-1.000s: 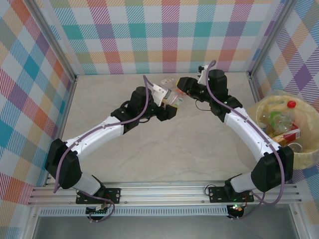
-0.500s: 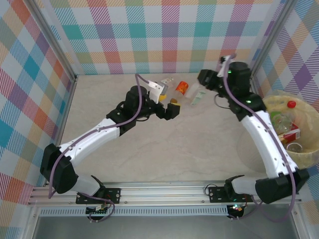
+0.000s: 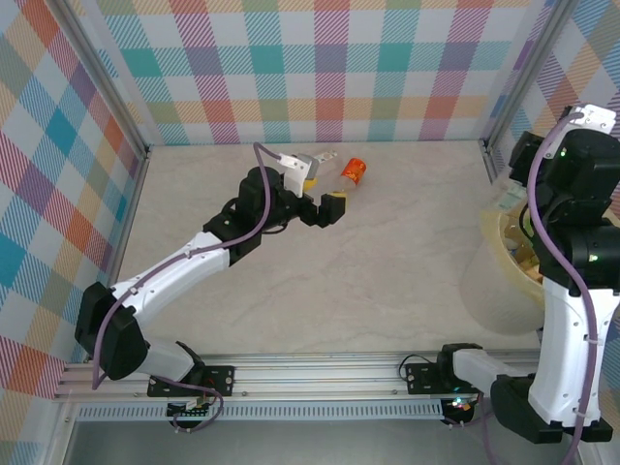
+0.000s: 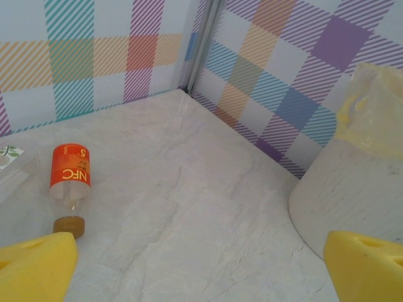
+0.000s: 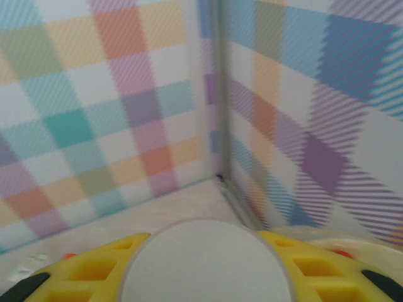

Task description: Put the plastic bottles in the bin

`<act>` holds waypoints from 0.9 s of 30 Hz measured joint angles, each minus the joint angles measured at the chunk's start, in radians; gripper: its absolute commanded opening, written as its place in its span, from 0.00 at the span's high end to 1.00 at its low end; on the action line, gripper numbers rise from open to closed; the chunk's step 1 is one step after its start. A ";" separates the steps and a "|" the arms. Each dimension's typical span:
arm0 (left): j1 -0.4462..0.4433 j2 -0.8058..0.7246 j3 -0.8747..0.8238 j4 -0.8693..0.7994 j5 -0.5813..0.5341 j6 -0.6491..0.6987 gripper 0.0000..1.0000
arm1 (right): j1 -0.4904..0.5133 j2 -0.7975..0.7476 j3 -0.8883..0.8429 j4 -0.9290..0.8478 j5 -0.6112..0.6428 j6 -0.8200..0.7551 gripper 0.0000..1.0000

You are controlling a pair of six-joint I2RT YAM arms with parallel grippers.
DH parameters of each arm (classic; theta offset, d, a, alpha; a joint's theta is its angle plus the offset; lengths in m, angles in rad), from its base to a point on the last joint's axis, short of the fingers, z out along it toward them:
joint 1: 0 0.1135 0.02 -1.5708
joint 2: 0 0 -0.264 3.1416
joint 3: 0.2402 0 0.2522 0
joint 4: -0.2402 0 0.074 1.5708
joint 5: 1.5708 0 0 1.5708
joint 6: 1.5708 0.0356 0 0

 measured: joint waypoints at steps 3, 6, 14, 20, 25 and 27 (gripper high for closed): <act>0.001 0.009 0.000 0.001 -0.011 -0.010 0.00 | -0.040 0.048 0.080 -0.094 0.068 -0.044 0.70; 0.004 0.016 0.000 0.001 -0.015 -0.021 0.00 | -0.083 0.089 0.127 -0.167 0.109 -0.073 0.70; 0.010 0.039 0.000 0.000 -0.033 -0.043 0.00 | -0.180 0.153 0.132 -0.279 0.126 -0.122 0.71; 0.011 0.048 0.009 -0.004 -0.040 -0.050 0.00 | -0.212 0.232 0.140 -0.353 0.094 -0.127 0.70; 0.011 0.053 0.013 -0.007 -0.041 -0.055 0.00 | -0.218 0.276 0.140 -0.383 0.056 -0.127 0.68; 0.011 0.056 0.013 -0.008 -0.047 -0.062 0.00 | -0.222 0.298 0.140 -0.408 0.039 -0.126 0.67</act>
